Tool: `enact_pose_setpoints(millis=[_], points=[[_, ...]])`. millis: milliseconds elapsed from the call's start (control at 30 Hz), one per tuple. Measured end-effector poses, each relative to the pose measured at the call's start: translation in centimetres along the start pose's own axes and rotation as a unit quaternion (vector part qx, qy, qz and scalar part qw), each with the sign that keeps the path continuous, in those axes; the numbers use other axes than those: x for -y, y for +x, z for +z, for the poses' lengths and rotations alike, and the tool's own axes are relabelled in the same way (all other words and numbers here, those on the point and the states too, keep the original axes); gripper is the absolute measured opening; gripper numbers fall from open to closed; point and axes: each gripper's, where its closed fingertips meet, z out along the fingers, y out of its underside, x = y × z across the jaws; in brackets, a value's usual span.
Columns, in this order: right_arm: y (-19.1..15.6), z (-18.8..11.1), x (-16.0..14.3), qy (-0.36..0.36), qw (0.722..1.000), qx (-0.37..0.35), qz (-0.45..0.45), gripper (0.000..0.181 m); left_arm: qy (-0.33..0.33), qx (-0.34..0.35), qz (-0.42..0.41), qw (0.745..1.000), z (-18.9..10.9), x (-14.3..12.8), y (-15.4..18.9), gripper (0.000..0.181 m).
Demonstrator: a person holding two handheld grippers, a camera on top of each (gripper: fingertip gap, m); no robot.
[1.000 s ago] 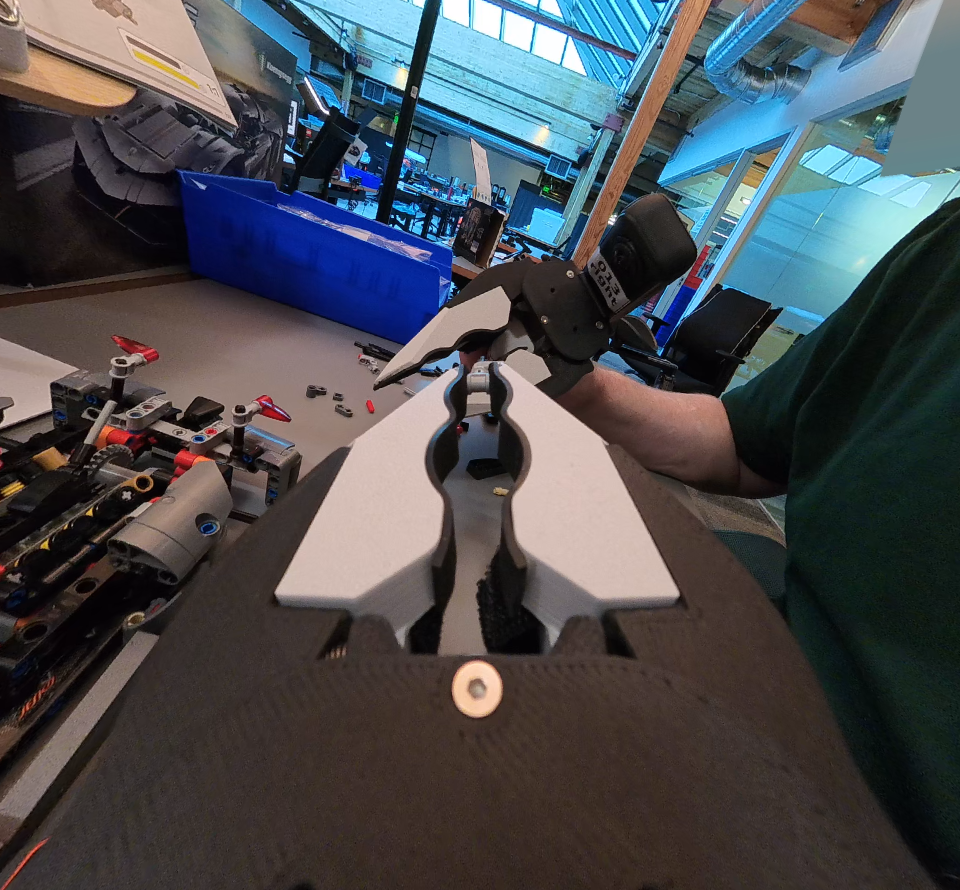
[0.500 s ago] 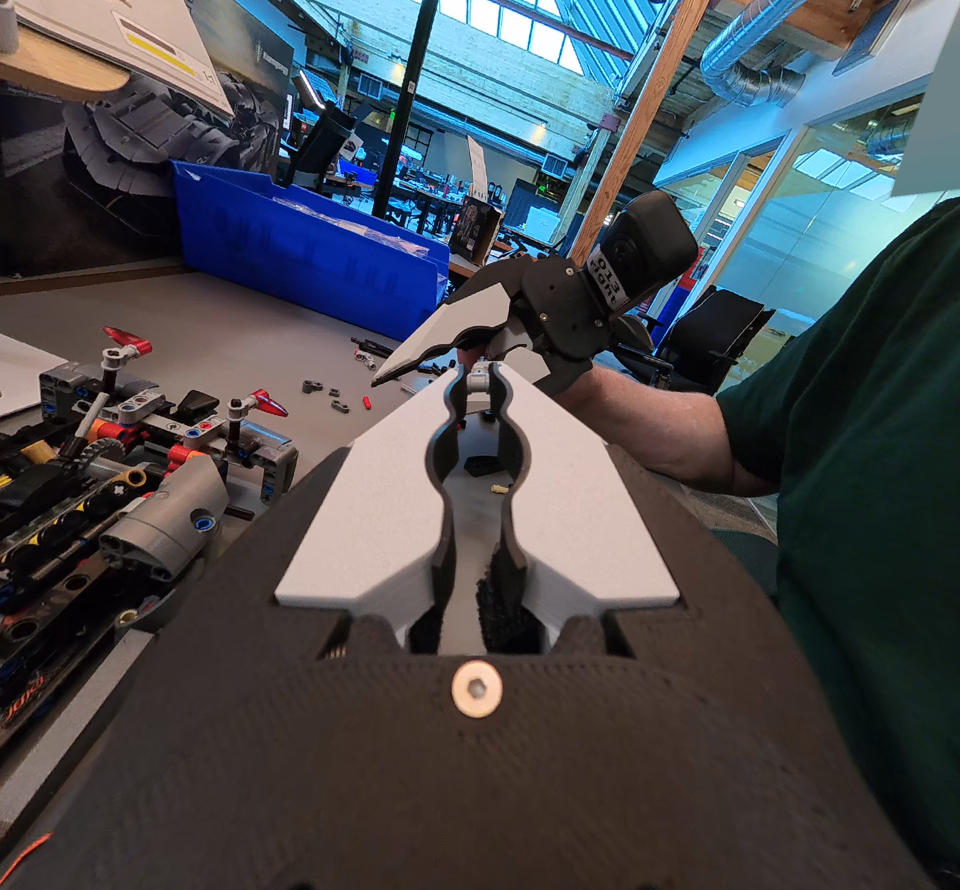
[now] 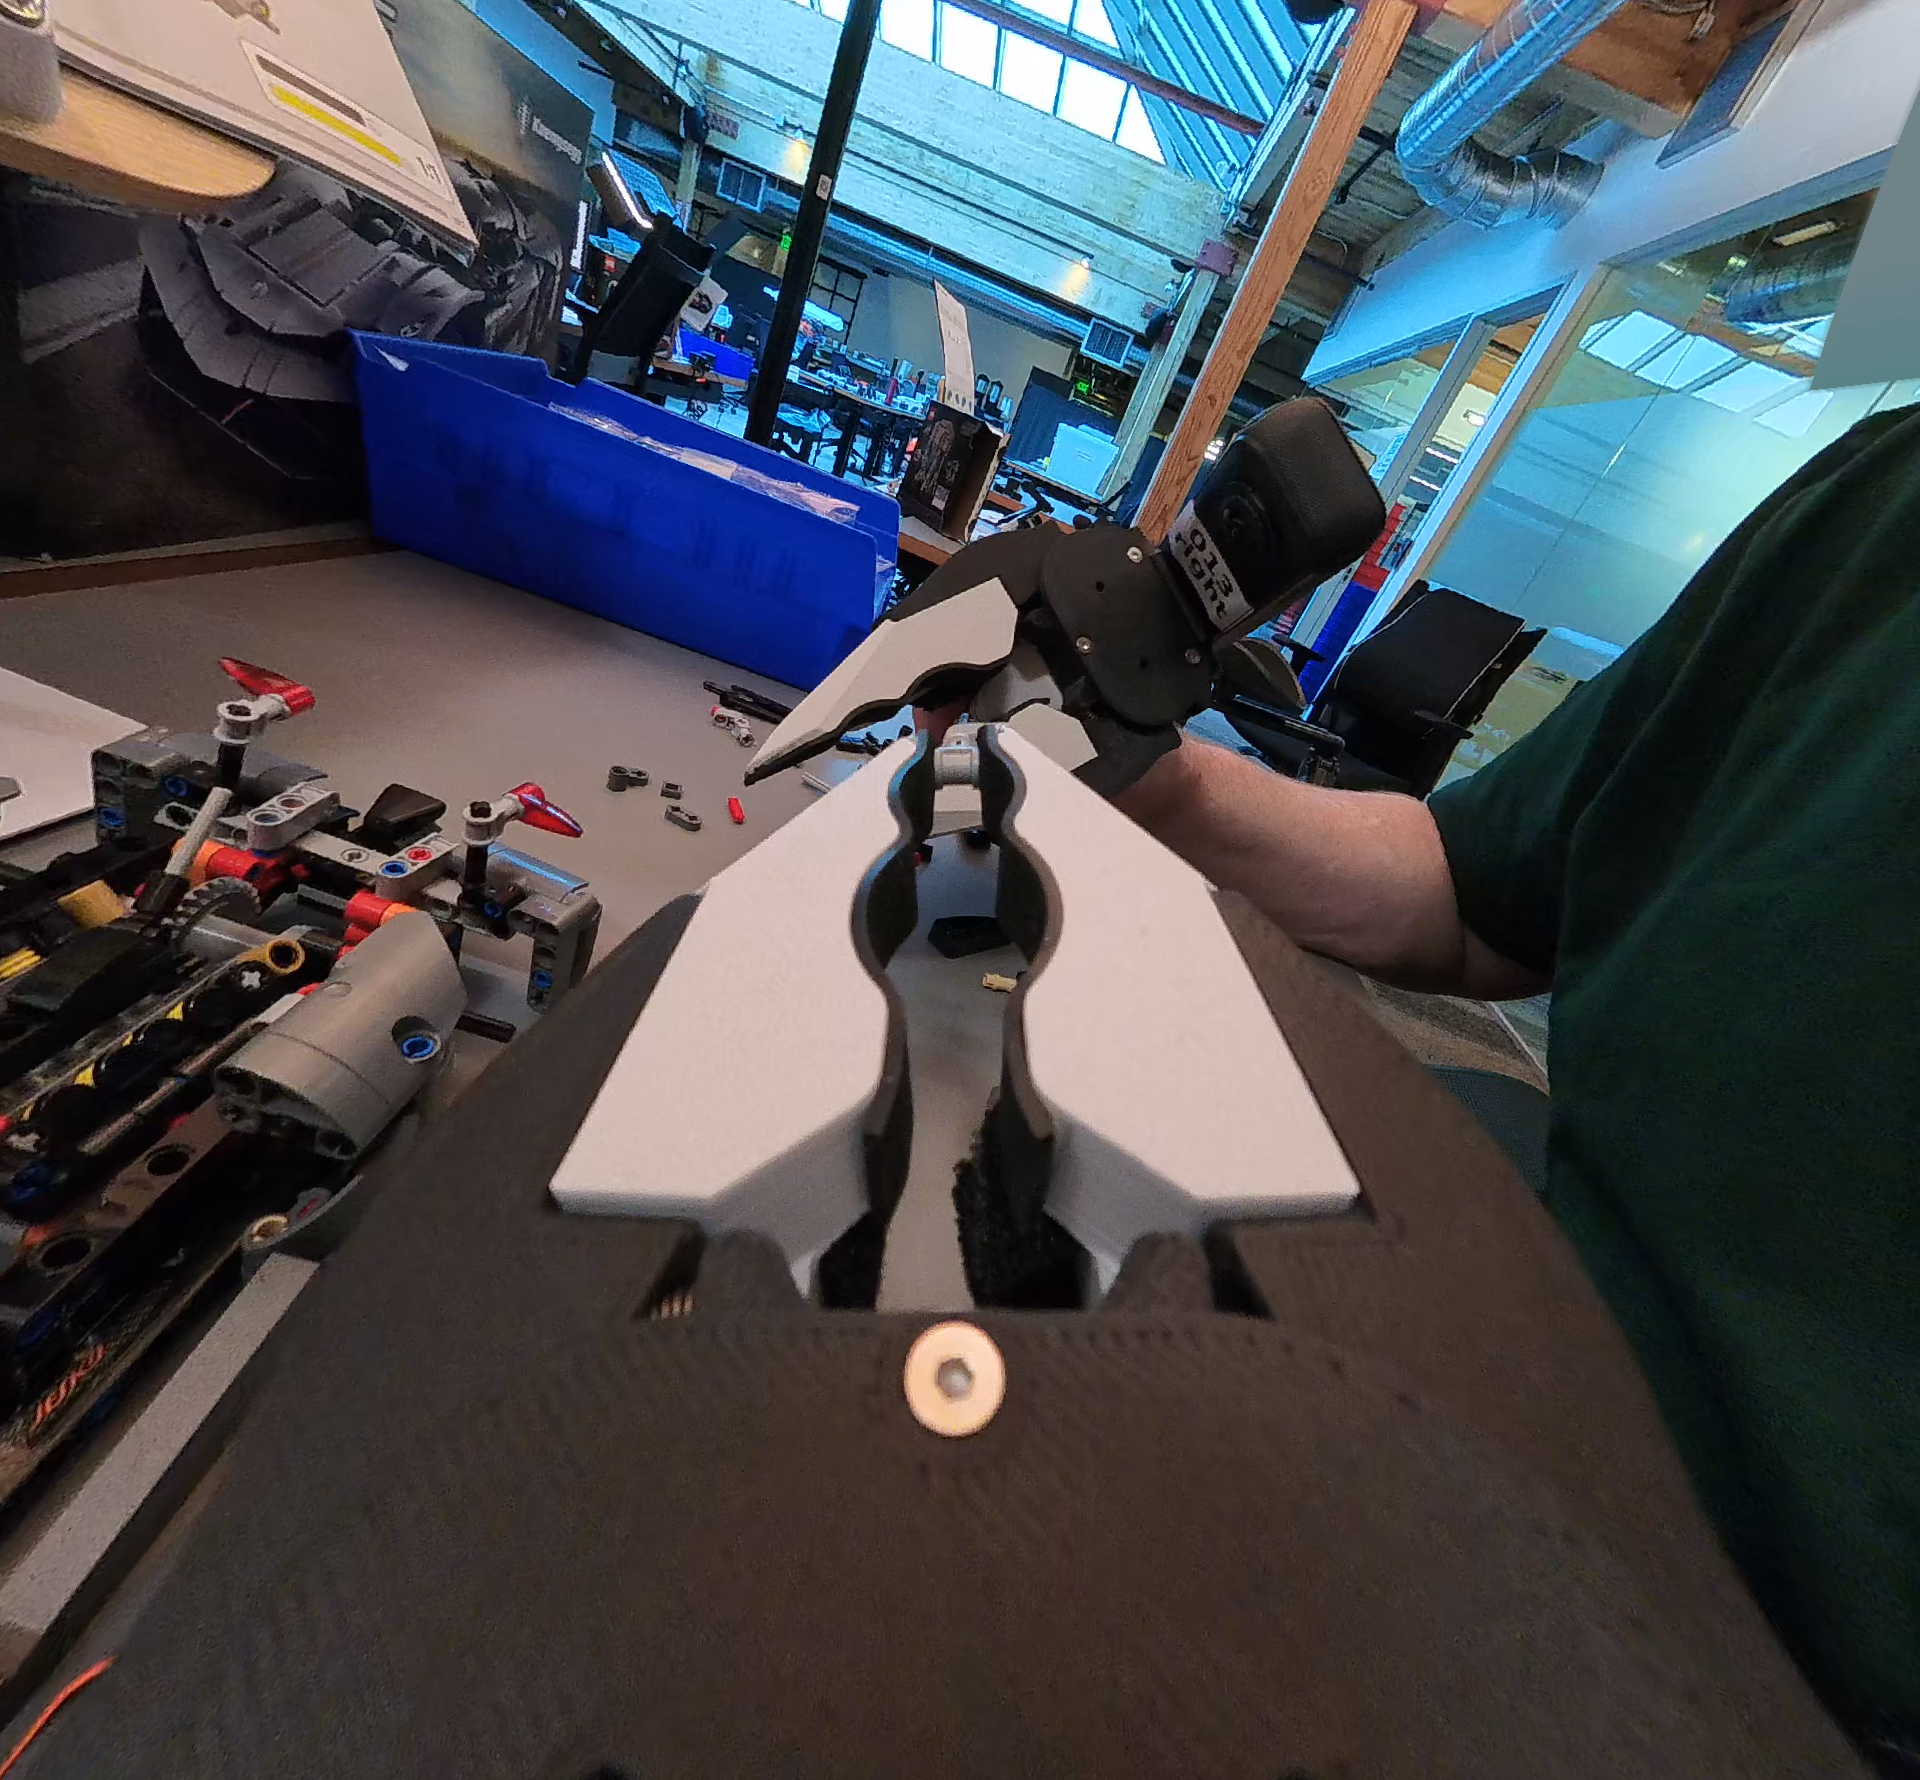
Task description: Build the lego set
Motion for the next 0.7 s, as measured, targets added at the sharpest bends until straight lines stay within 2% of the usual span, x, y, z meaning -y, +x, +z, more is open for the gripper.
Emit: enact_pose_setpoints(millis=[167, 300, 533, 700], points=[[0.1, 0.0, 0.1, 0.002, 1.0, -0.002, 0.003, 0.019, 0.021, -0.01, -0.007, 1.0, -0.2, 0.8, 0.2, 0.006], [0.2, 0.1, 0.1, 0.006, 1.0, -0.003, 0.01, 0.019, 0.082, -0.043, -0.026, 0.995, -1.7, 3.2, 0.8, 0.006], [0.3, 0.1, 0.5, 0.006, 1.0, -0.011, 0.006, 0.019, 0.233, -0.148, -0.076, 0.958, -7.2, 8.1, 1.8, 0.005], [0.1, 0.1, 0.7, 0.003, 1.0, -0.012, 0.0, 0.019, 0.259, -0.197, -0.076, 0.943, -8.8, 9.0, 2.7, 0.006]])
